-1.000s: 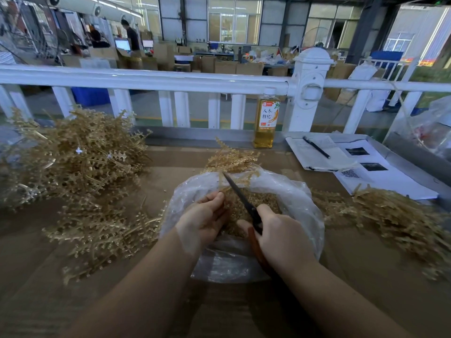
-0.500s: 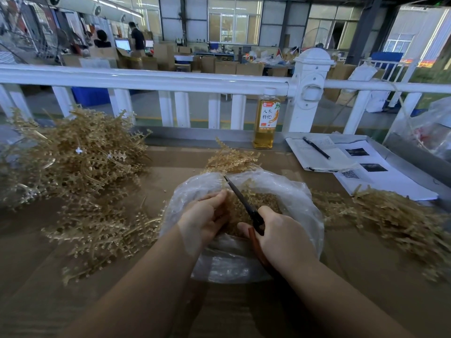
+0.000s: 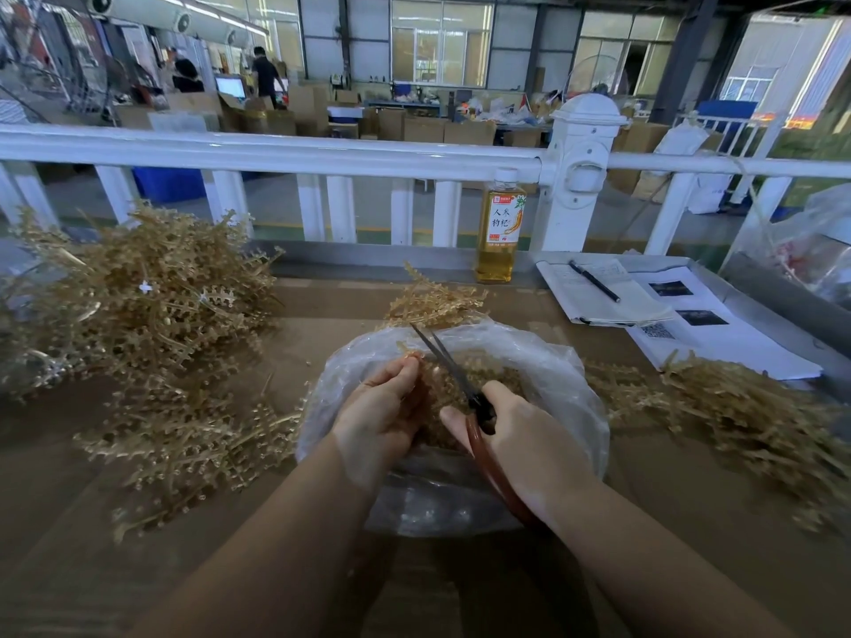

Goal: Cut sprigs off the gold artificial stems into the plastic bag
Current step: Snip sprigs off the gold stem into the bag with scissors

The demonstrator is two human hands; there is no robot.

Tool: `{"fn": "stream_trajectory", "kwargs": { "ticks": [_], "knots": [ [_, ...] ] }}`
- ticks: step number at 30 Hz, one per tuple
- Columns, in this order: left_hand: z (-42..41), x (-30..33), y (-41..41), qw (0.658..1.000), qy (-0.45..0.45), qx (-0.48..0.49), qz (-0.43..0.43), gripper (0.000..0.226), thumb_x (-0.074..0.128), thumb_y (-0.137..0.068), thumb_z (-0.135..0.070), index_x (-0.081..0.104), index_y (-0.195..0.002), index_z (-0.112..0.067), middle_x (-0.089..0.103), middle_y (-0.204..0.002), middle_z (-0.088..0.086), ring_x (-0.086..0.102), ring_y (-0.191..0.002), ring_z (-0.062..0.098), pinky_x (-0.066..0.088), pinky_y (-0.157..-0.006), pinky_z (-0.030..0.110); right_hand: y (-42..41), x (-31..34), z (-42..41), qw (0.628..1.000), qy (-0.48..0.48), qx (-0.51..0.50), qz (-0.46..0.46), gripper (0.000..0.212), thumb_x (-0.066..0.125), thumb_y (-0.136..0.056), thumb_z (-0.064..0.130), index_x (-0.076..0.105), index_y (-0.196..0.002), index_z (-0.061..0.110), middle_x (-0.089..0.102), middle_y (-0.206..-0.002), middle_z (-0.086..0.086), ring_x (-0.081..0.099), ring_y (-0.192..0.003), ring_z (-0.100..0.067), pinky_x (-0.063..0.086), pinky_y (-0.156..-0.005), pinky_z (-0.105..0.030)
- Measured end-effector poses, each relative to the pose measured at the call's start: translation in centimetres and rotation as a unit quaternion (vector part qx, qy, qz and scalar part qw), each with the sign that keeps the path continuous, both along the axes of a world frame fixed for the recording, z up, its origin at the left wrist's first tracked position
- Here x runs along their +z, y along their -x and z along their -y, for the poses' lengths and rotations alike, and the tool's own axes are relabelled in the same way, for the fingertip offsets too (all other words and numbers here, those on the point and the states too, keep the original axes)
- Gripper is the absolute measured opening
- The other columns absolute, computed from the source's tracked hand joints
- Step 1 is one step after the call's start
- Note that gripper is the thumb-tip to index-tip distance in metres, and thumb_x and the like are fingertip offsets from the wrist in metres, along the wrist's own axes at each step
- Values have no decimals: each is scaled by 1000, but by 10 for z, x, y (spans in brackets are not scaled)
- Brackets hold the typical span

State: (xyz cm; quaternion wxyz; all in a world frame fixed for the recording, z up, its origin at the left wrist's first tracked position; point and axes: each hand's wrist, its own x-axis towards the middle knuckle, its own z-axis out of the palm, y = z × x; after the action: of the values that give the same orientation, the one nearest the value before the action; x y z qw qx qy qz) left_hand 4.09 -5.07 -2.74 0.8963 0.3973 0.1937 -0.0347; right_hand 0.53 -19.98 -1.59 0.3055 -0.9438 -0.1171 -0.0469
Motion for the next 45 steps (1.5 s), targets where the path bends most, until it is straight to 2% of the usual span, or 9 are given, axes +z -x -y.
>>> {"fn": "stream_trajectory", "kwargs": {
  "ticks": [6, 12, 18, 21, 25, 28, 36, 39, 45],
  "knots": [
    [-1, 1, 0, 1000, 12, 15, -17, 14, 59, -88, -5, 64, -76, -11, 66, -67, 6, 62, -71, 20, 51, -80, 37, 2, 2, 1, 999, 39, 27, -2, 36, 44, -90, 64, 45, -93, 28, 61, -85, 4, 60, -84, -18, 46, -74, -32],
    [0, -1, -1, 1000, -2, 9, -10, 13, 51, -93, -4, 60, -85, -9, 62, -81, 9, 60, -75, 21, 51, -71, 34, 1, -1, 4, 994, 91, 37, 48, 39, 42, -89, 66, 47, -102, 29, 61, -90, 4, 58, -88, -16, 46, -72, -29],
    [1, 3, 1, 1000, -22, -6, -16, 24, 48, -95, -2, 59, -76, -9, 66, -68, 7, 63, -66, 17, 52, -50, 24, 0, -3, 5, 990, 121, 38, 63, 41, 40, -89, 67, 46, -102, 29, 60, -89, 3, 57, -86, -18, 40, -67, -29],
    [2, 4, 2, 999, -27, -11, -17, 24, 49, -94, -2, 61, -75, -10, 68, -59, 3, 64, -64, 16, 51, -58, 27, 0, -3, 4, 989, 126, 33, 68, 38, 39, -90, 66, 42, -98, 29, 57, -85, 5, 56, -83, -16, 40, -66, -28],
    [1, 5, 4, 999, -31, -27, -19, 21, 50, -93, -1, 61, -77, -9, 68, -57, 2, 65, -49, 10, 50, -58, 26, 0, -2, 0, 987, 133, 30, 81, 37, 38, -92, 64, 41, -98, 28, 53, -80, 6, 56, -80, -17, 34, -63, -27],
    [0, 4, 3, 999, -30, -33, -17, 22, 49, -94, -2, 61, -78, -10, 68, -58, 0, 64, -55, 12, 48, -66, 26, 0, -3, -3, 986, 133, 37, 89, 35, 37, -93, 62, 37, -94, 27, 48, -72, 8, 51, -70, -15, 32, -59, -26],
    [-1, 3, 0, 998, -22, -48, -24, 19, 49, -95, -4, 62, -83, -12, 68, -59, -3, 62, -46, 5, 46, -62, 22, -6, -7, -5, 977, 169, 43, 121, 34, 36, -96, 58, 30, -92, 25, 36, -62, 11, 44, -60, -15, 33, -57, -25],
    [-2, 2, 0, 998, -26, -49, -30, 19, 50, -95, -5, 62, -81, -12, 68, -58, -3, 62, -49, 7, 46, -62, 22, -6, -9, -5, 975, 176, 44, 129, 34, 36, -96, 58, 29, -91, 25, 34, -59, 11, 38, -55, -12, 28, -53, -24],
    [-1, 3, -2, 997, -56, -44, -43, 18, 51, -95, -6, 62, -81, -12, 66, -55, -2, 57, -62, 11, 46, -60, 24, -6, -11, -3, 976, 168, 33, 135, 38, 37, -92, 64, 32, -89, 26, 37, -60, 10, 42, -59, -13, 28, -54, -24]
  ]
}}
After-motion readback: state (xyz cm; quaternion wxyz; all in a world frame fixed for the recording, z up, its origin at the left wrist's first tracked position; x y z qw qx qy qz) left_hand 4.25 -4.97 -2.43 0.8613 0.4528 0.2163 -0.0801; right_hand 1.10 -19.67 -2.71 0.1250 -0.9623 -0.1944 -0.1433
